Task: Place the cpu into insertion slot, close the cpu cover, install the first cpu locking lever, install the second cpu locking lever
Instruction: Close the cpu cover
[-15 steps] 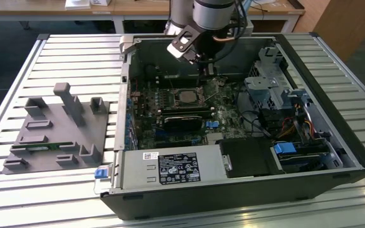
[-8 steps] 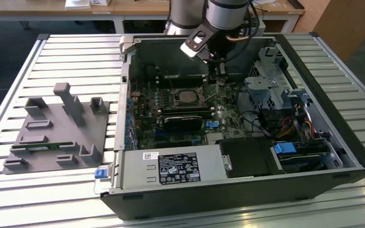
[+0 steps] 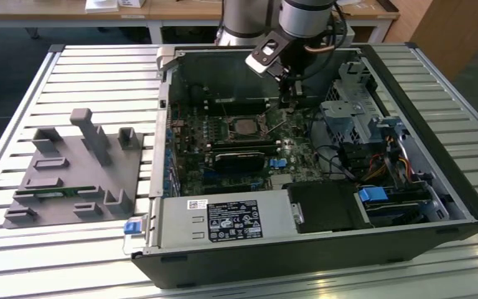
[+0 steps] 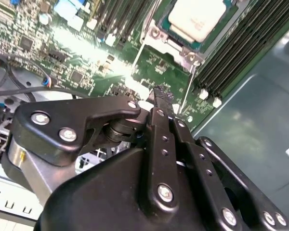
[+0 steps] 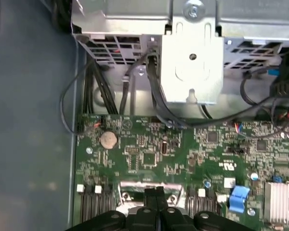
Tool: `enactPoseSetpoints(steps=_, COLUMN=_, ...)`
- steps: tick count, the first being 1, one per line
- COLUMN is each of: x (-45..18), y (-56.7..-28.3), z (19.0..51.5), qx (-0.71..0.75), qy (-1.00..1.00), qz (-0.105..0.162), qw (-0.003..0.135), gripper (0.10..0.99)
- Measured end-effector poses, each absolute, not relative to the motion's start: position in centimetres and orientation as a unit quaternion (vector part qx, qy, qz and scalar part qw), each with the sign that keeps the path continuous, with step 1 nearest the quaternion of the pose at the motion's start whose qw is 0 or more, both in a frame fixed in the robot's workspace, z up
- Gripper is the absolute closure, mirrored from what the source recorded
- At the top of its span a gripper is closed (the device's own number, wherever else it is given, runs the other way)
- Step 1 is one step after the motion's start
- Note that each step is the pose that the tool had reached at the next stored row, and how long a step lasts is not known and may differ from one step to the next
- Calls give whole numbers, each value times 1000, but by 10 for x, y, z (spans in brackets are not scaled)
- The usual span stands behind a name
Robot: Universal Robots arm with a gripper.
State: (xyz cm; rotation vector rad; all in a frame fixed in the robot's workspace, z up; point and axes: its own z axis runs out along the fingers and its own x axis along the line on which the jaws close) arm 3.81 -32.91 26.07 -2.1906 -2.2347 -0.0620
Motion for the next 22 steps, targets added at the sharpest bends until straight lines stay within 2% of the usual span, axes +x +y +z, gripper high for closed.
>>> enactPoseSetpoints(steps=22, x=62, y=-323, z=255, qx=-701, qy=-713, qz=-18, qw=7, gripper=980)
